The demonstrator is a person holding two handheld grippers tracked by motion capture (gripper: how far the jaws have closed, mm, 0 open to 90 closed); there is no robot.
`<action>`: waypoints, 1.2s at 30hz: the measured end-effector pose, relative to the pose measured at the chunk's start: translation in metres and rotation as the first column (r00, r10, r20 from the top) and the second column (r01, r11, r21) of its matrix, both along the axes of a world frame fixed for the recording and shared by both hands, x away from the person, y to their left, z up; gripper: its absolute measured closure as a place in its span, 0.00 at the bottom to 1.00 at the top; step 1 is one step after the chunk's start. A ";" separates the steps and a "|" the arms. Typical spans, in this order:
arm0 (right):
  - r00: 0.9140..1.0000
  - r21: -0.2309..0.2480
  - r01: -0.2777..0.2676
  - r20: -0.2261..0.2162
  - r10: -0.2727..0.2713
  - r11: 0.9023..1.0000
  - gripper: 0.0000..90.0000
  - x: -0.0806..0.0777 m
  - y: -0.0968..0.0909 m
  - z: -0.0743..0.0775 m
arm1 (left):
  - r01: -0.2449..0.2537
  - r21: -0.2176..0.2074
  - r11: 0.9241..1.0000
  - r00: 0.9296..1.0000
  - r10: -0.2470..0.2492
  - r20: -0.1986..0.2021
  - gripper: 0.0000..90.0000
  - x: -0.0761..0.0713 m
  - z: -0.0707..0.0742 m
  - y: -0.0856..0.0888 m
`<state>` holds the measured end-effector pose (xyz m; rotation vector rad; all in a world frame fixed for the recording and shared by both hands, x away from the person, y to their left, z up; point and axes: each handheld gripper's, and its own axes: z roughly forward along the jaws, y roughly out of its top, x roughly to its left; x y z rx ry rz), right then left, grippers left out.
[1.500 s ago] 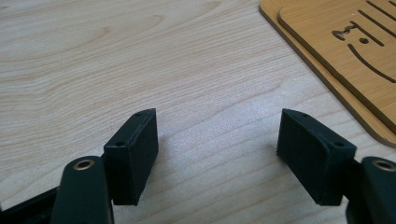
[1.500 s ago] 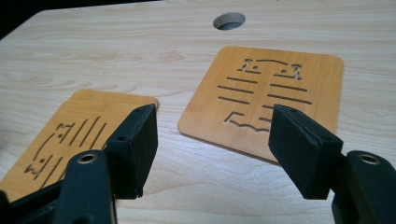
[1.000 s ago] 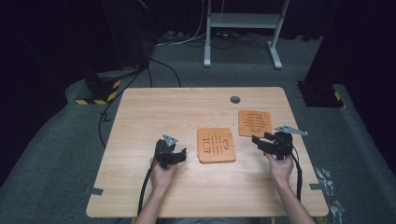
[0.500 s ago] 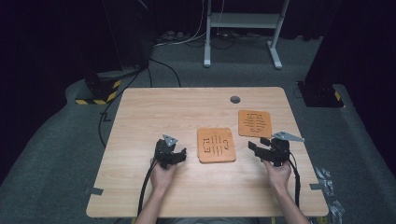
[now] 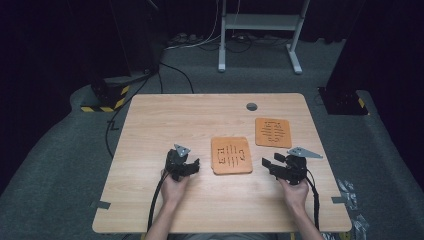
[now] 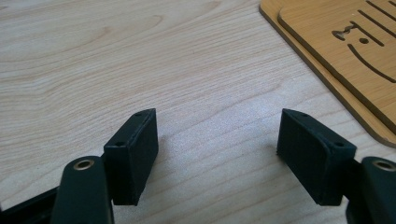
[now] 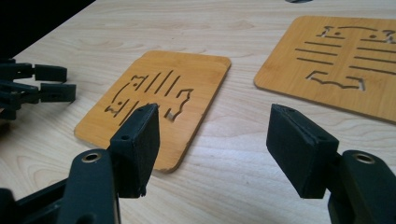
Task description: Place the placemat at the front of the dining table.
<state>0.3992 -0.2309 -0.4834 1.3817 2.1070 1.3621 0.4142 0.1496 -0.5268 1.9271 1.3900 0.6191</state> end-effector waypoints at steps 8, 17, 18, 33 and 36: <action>1.000 -0.013 -0.021 0.011 0.022 1.000 0.39 -0.008 0.006 -0.005 | 0.000 0.000 1.000 1.000 0.000 0.000 0.32 0.000 0.000 0.000; 0.999 -0.038 -0.051 -0.008 0.051 0.998 0.39 -0.017 0.014 -0.016 | 0.000 -0.001 1.000 1.000 0.000 0.000 0.32 0.000 0.000 0.000; 0.999 -0.043 -0.055 0.001 0.055 0.998 0.39 -0.017 0.014 -0.017 | 0.000 0.000 1.000 1.000 0.000 0.000 0.32 0.000 0.000 0.000; 0.995 -0.099 -0.100 -0.005 0.100 0.990 0.39 -0.028 0.025 -0.025 | 0.000 0.000 1.000 1.000 0.000 0.000 0.32 0.000 0.000 0.000; 0.995 -0.102 -0.103 -0.014 0.103 0.989 0.38 -0.030 0.027 -0.026 | 0.000 0.000 1.000 1.000 0.000 0.000 0.32 0.000 0.000 0.000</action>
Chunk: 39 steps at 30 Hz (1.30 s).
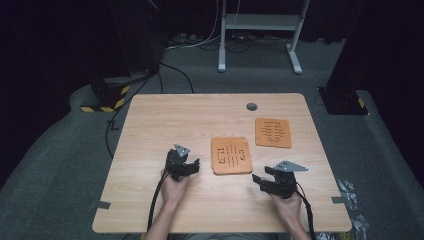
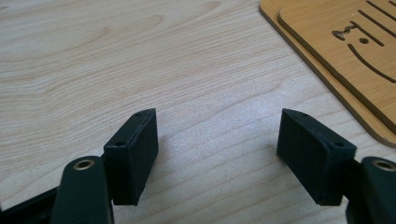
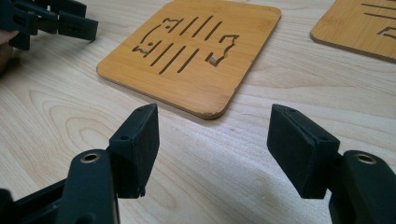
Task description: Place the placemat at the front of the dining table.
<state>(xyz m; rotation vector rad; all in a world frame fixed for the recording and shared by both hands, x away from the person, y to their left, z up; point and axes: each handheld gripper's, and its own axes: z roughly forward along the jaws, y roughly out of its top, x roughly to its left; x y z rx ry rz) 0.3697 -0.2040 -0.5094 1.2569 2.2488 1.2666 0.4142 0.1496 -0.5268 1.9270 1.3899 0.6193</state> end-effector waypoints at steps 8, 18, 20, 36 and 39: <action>1.000 -0.039 -0.006 0.004 0.006 0.999 0.38 0.001 0.003 -0.003 | 0.000 0.000 1.000 1.000 0.000 0.000 0.32 0.000 0.000 0.000; 1.000 -0.149 0.018 -0.006 -0.019 0.989 0.36 0.009 0.007 -0.010 | 0.001 0.000 1.000 1.000 -0.001 0.001 0.32 0.000 0.000 0.000; 0.999 -0.175 0.026 -0.015 -0.029 0.984 0.35 0.009 0.009 -0.012 | 0.001 0.000 1.000 1.000 -0.001 0.001 0.32 0.000 0.000 0.000; 1.000 -0.226 0.012 -0.001 -0.012 0.974 0.32 0.009 0.015 -0.014 | 0.001 0.000 1.000 1.000 -0.001 0.001 0.33 0.000 0.000 0.000; 1.000 -0.226 0.011 -0.002 -0.012 0.974 0.32 0.009 0.015 -0.014 | 0.002 0.000 1.000 1.000 -0.002 0.001 0.33 0.000 0.000 0.000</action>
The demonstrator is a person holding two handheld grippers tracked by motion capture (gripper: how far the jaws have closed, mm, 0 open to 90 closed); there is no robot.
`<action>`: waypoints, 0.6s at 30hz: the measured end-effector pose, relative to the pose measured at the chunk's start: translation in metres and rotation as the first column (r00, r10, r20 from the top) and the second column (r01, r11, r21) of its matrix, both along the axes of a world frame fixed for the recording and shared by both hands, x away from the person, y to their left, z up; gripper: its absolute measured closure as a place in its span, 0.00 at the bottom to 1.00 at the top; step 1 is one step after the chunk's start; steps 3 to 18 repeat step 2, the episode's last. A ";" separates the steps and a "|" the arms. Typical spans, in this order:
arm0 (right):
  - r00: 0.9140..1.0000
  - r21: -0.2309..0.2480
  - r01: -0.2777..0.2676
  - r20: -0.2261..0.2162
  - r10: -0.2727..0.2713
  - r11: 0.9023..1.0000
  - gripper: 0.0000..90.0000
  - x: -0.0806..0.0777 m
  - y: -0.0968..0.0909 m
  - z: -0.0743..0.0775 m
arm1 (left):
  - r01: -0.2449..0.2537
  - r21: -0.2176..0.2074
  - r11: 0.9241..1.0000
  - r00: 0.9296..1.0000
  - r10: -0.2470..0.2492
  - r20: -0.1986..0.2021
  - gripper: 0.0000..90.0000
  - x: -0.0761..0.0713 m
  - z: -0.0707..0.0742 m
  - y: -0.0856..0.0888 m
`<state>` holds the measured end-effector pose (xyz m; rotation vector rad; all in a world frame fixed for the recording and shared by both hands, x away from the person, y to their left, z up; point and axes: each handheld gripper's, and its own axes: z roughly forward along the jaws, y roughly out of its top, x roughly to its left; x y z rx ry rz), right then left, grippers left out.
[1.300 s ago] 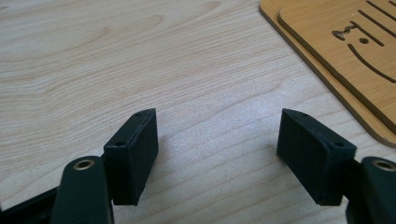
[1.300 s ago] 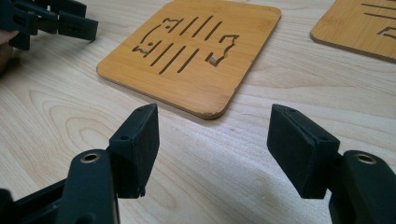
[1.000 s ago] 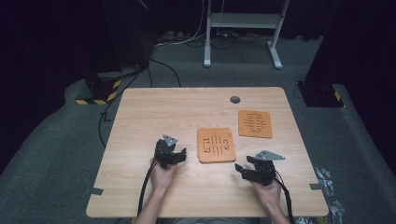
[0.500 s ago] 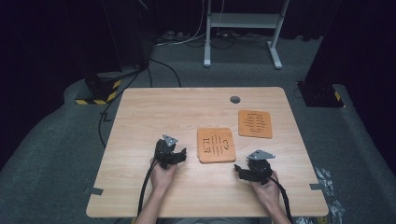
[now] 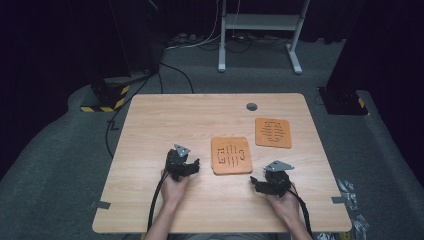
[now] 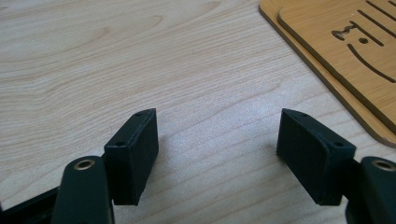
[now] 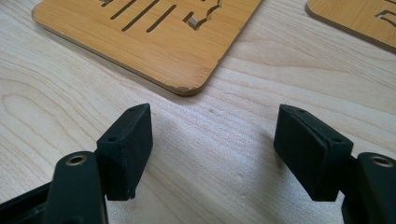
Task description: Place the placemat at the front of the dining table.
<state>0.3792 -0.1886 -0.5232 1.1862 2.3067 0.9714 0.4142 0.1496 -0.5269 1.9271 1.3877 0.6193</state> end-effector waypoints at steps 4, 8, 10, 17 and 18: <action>1.000 0.000 0.000 0.000 0.000 1.000 0.32 0.000 0.000 0.000 | 0.000 0.000 1.000 1.000 0.000 0.000 0.33 0.000 0.000 0.000; 1.000 0.000 0.000 0.000 0.000 1.000 0.32 0.000 0.000 0.000 | 0.000 0.000 1.000 1.000 0.000 0.000 0.33 0.000 0.000 0.000; 1.000 0.000 0.000 0.000 0.000 1.000 0.32 0.000 0.000 0.000 | 0.000 0.000 1.000 1.000 0.000 0.000 0.33 0.000 0.000 0.000; 1.000 0.000 0.000 0.000 0.000 1.000 0.32 0.000 0.000 0.000 | 0.000 0.000 1.000 1.000 0.000 0.000 0.33 0.000 0.000 0.000; 1.000 0.000 0.000 0.000 0.000 1.000 0.32 0.000 0.000 0.000 | 0.000 0.000 1.000 1.000 0.000 0.000 0.33 0.000 0.000 0.000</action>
